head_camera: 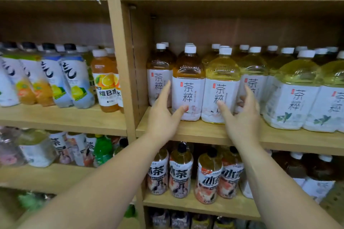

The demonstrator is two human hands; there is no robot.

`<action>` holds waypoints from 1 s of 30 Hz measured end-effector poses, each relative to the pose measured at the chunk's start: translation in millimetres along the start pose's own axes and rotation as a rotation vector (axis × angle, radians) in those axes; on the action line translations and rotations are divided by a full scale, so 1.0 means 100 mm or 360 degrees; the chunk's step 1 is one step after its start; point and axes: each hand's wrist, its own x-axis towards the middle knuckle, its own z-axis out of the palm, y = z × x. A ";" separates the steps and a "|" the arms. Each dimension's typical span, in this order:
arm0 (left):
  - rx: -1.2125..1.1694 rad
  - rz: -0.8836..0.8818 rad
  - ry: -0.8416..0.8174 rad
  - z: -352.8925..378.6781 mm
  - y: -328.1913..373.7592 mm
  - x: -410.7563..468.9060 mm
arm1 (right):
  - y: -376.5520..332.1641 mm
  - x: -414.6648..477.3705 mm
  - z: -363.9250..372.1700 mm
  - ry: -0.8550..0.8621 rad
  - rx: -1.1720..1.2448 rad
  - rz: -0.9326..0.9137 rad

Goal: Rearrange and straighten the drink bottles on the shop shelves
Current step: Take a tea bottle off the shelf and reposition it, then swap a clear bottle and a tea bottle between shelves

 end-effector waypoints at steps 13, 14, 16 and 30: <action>0.0385 -0.0231 0.0591 -2.14 -1.60 -1.19 | -0.83 -1.87 1.33 -0.0619 0.0374 -0.0276; 0.0414 -0.0312 0.0593 -2.32 -1.80 -1.24 | -0.91 -1.97 1.50 -0.0752 0.0364 -0.0269; 0.0455 -0.0475 0.0598 -2.69 -2.21 -1.30 | -1.09 -2.16 1.87 -0.0995 0.0324 -0.0236; 0.0797 -0.0692 0.0062 -4.83 -3.81 -0.45 | -2.36 -3.01 4.55 -0.1420 0.0055 0.0189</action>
